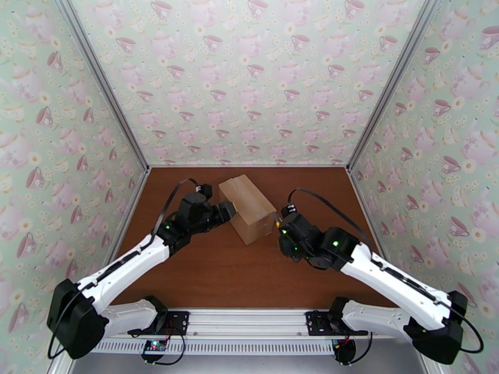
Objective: Unpack the express box
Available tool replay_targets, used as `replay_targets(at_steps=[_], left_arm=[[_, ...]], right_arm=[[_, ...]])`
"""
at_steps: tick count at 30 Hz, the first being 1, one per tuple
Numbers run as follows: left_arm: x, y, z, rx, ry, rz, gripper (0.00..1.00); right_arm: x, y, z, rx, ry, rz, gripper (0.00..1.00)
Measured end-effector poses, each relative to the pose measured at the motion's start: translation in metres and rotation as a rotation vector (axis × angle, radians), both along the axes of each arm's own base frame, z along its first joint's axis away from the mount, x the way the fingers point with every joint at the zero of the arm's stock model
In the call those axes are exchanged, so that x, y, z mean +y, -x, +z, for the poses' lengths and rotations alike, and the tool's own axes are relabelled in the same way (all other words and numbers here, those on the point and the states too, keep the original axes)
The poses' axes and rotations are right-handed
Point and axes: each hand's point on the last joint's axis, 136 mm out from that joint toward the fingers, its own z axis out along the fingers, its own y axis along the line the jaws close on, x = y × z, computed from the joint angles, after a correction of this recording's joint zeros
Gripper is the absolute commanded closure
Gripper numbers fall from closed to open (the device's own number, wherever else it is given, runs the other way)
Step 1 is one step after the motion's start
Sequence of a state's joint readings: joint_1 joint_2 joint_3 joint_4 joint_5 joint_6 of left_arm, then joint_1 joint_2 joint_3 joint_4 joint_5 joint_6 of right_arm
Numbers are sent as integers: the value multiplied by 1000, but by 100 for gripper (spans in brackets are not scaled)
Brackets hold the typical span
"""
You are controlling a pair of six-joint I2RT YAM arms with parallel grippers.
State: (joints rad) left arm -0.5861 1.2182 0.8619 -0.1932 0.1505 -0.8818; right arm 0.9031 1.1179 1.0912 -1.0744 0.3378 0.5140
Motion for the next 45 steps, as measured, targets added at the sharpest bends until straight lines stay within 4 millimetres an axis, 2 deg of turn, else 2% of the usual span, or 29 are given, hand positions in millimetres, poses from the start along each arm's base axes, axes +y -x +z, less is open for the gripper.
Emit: replay_targets(at_steps=[4, 9, 18, 39, 45], left_arm=[[3, 8, -26, 44, -21, 2, 43], [-1, 7, -38, 67, -15, 5, 43], [-11, 0, -43, 72, 16, 0, 43], [-16, 0, -39, 70, 39, -4, 44], [-16, 0, -39, 70, 40, -3, 44]], right_arm=[[1, -1, -12, 27, 22, -14, 100], [6, -6, -16, 26, 22, -26, 100], [6, -13, -30, 38, 86, -43, 100], [13, -21, -21, 5, 62, -49, 100], [17, -24, -25, 15, 77, -48, 100]])
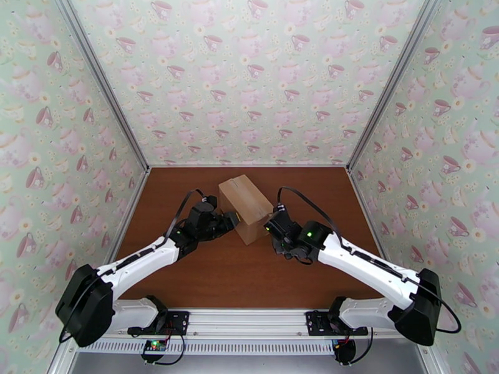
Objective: Unpack the express box
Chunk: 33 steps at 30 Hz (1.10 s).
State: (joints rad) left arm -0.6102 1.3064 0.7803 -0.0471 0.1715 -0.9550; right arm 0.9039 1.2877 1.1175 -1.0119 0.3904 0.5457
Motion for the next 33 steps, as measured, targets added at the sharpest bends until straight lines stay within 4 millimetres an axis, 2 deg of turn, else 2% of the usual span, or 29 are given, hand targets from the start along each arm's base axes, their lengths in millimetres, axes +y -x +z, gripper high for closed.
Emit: replay_targets(at_steps=[22, 33], left_arm=[[0, 1, 5, -1, 15, 7, 44], [-10, 6, 8, -5, 35, -14, 46]], right_arm=[[-1, -4, -1, -10, 25, -10, 100], [-1, -5, -1, -10, 26, -9, 100]])
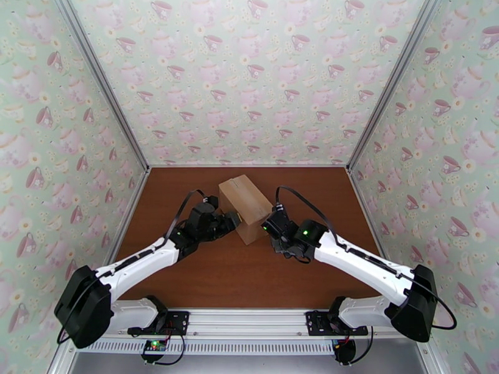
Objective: Unpack the express box
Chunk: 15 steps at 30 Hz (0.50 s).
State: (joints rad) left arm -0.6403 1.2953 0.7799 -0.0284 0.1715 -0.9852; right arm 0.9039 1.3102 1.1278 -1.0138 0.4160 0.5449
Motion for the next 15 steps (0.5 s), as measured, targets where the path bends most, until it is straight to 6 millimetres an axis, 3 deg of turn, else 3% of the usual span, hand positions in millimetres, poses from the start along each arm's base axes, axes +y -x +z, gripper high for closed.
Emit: replay_targets(at_steps=[15], left_arm=[[-27, 1, -10, 11, 48, -33, 49]], right_arm=[[1, -3, 1, -6, 10, 2, 100]])
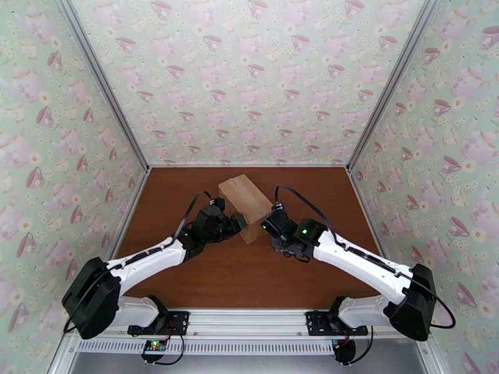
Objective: Unpack the express box
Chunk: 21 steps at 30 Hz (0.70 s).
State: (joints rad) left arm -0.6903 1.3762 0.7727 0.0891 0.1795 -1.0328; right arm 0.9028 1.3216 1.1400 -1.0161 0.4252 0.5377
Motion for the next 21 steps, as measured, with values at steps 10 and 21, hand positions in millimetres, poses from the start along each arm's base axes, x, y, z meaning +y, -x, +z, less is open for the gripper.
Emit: replay_targets(at_steps=[10, 21], left_arm=[[-14, -6, -1, 6, 47, 0, 50], [-21, -13, 3, 11, 68, 10, 51]], right_arm=[[-8, -3, 1, -19, 35, -21, 100], [-13, -5, 2, -30, 55, -31, 100]])
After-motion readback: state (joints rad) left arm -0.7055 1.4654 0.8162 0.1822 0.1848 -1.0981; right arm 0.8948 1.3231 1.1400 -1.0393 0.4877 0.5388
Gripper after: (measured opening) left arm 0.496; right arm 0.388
